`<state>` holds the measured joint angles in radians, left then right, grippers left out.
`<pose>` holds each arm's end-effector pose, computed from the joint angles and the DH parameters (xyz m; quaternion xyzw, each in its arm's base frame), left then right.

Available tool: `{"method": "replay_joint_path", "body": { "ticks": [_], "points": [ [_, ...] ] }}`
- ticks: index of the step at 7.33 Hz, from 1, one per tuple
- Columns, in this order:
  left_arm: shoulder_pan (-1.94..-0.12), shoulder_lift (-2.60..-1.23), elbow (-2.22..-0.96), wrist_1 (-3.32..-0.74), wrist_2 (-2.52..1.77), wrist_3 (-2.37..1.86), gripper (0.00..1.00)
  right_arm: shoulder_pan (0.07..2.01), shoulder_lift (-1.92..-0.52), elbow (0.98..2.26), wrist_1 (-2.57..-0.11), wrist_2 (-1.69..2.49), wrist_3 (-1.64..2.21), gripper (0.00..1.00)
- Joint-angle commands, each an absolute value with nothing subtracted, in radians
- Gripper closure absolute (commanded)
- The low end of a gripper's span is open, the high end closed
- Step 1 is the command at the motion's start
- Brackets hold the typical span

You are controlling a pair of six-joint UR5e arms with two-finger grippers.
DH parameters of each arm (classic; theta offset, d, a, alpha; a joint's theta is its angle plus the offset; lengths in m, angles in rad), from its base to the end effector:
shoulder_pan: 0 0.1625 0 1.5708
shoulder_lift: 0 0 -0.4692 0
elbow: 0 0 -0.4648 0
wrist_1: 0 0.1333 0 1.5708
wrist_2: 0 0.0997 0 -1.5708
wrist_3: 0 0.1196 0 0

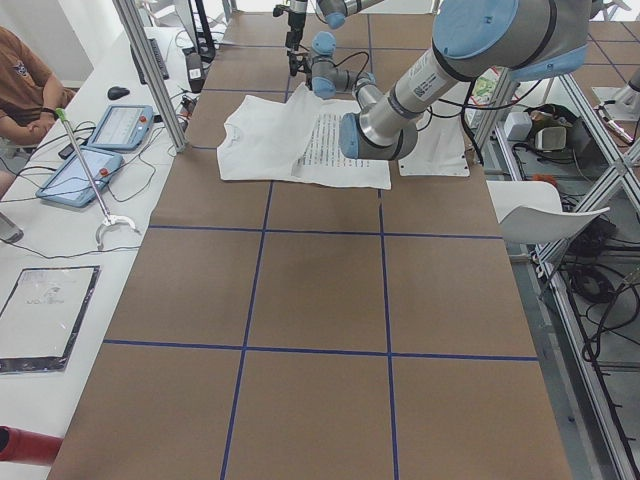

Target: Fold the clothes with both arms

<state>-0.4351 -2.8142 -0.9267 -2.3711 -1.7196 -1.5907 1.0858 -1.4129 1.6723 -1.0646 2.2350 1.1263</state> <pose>0.8233 -0.5101 -0.0269 0.0767 0.6402 -0.1254 0.7540 -0.2551 -0.6118 0.5054 0.0264 -0.4642 0.1608 0.8706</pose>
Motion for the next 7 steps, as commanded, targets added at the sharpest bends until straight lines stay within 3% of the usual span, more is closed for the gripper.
{"method": "replay_joint_path", "body": {
  "ticks": [1,2,3,5,6,7],
  "points": [
    [-0.416,-2.835,-0.882,-2.399,-1.678,-1.591,1.0,1.086,-1.417,1.672,-1.065,2.233,1.126,0.0],
    [-0.414,-2.836,-0.864,-2.414,-1.678,-1.591,0.94,1.086,-1.417,1.666,-1.065,2.233,1.126,0.0],
    [-0.413,-2.838,-0.839,-2.449,-1.642,-1.591,0.71,1.085,-1.417,1.664,-1.065,2.232,1.126,0.0],
    [-0.414,-2.847,-0.828,-2.473,-1.629,-1.591,0.64,1.085,-1.431,1.67,-1.065,2.232,1.126,0.0],
    [-0.414,-2.847,-0.827,-2.474,-1.617,-1.592,0.54,1.085,-1.431,1.672,-1.065,2.232,1.126,0.0],
    [-0.414,-2.852,-0.83,-2.476,-1.617,-1.595,0.36,1.085,-1.431,1.677,-1.06,2.232,1.14,0.0]
  ]
}}
